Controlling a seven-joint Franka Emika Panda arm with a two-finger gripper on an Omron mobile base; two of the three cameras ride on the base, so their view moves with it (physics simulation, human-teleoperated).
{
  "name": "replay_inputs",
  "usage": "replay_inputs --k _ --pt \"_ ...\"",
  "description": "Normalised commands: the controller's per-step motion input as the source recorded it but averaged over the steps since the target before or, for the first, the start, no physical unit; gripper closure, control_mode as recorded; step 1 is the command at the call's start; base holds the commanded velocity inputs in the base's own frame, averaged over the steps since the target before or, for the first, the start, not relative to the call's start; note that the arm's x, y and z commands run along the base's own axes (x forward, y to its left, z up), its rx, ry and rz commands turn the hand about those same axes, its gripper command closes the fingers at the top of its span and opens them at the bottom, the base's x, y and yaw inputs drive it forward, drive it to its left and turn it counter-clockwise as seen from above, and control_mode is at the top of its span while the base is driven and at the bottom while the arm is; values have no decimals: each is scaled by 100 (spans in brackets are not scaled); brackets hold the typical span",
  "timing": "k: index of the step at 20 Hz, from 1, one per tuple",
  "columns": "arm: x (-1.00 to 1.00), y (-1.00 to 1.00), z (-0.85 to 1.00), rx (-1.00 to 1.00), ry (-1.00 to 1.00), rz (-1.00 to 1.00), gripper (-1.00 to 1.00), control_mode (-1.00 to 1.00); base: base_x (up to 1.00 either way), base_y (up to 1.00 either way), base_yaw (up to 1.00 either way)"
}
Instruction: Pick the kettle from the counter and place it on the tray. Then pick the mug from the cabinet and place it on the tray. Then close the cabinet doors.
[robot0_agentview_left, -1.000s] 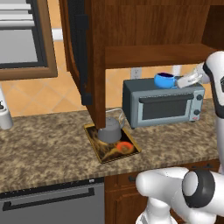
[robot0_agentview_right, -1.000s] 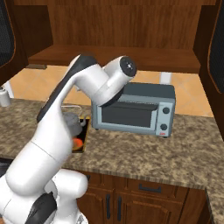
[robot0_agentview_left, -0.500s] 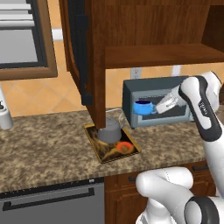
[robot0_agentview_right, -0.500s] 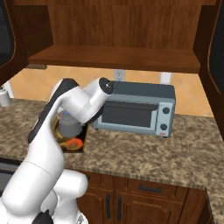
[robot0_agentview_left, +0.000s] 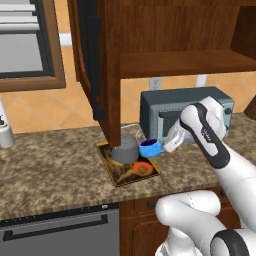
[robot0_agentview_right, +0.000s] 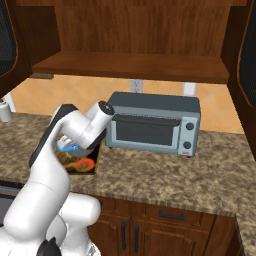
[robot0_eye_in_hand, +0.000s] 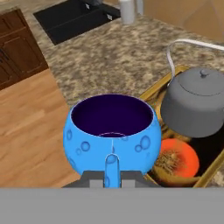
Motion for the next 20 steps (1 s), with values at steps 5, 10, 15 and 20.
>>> replay_inputs --k 5,10,15,20 --pt "0 3 -57 -15 0 17 100 -100 0 0 0" --pt "12 1 -27 -2 -2 7 100 -100 0 0 0" --pt "17 18 -37 0 -1 1 100 -100 0 0 0" --pt "40 6 -29 0 0 0 100 -100 0 0 0"
